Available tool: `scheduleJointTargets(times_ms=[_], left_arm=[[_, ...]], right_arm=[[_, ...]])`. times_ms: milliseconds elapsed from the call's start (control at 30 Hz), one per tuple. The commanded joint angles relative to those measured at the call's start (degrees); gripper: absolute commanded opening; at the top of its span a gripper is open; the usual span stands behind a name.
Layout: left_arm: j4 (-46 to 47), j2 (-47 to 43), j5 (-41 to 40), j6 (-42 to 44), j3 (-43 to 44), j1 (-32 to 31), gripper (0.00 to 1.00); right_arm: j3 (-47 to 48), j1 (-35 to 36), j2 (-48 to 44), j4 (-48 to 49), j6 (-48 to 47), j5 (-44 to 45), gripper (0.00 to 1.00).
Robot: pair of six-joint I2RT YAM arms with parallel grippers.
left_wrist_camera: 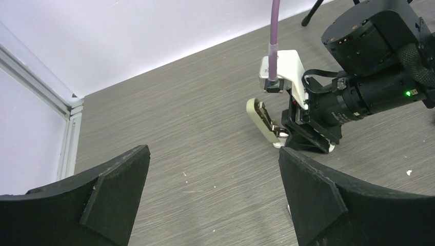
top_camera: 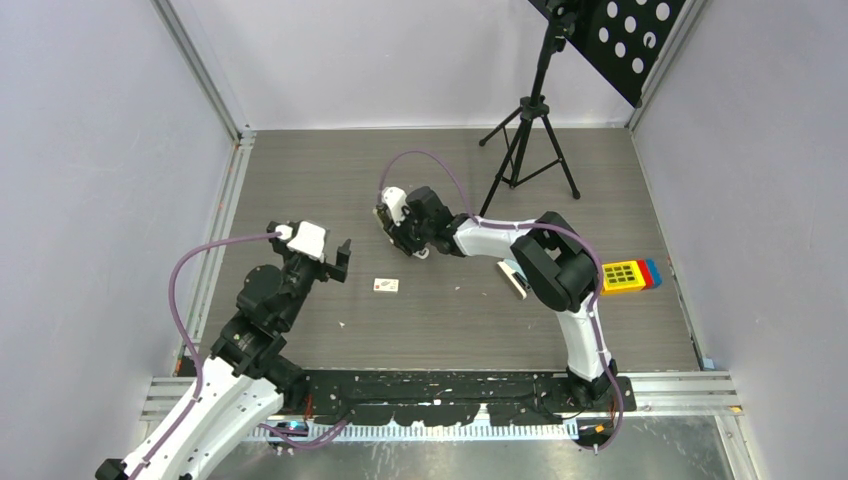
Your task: Load the staples into the stapler
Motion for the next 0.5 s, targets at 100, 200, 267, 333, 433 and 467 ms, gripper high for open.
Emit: scheduleJointTargets(times_ms=[100,200,267,333,433,467], left_arm=[[2.6,-0.8,0.5,0.6,0.2,0.8,1.0],[2.4,-0.9,0.9,0.4,0.2,0.9,1.0],[2.4,-0.9,1.2,0.2,0.2,1.0,1.0],[2.2,-0.6,2.0,-0.3,0.3,1.0,1.0],[1.0,0.9,3.7,-1.1,1.1,1.0,1.0],[0.2,1.6,4.2,-1.7,1.6,1.0,1.0]], right_arm=[[-0.3,0.4,-5.6,0.4,1.8,-1.1,0.6],[-0.8,0.4,-9.1,-2.0,3.1,-0.8,0.63],[-2.9,0.2,-12.5,-2.6,3.8,0.7,0.63],[-6.0,-0.4,-16.8,-2.9,5.8,2.1,0.65],[-9.6,-2.4,-23.3,-7.7,11.7,4.8,0.68],[-10.5,-3.1,-25.3,-9.5,14.4,5.9,0.7]])
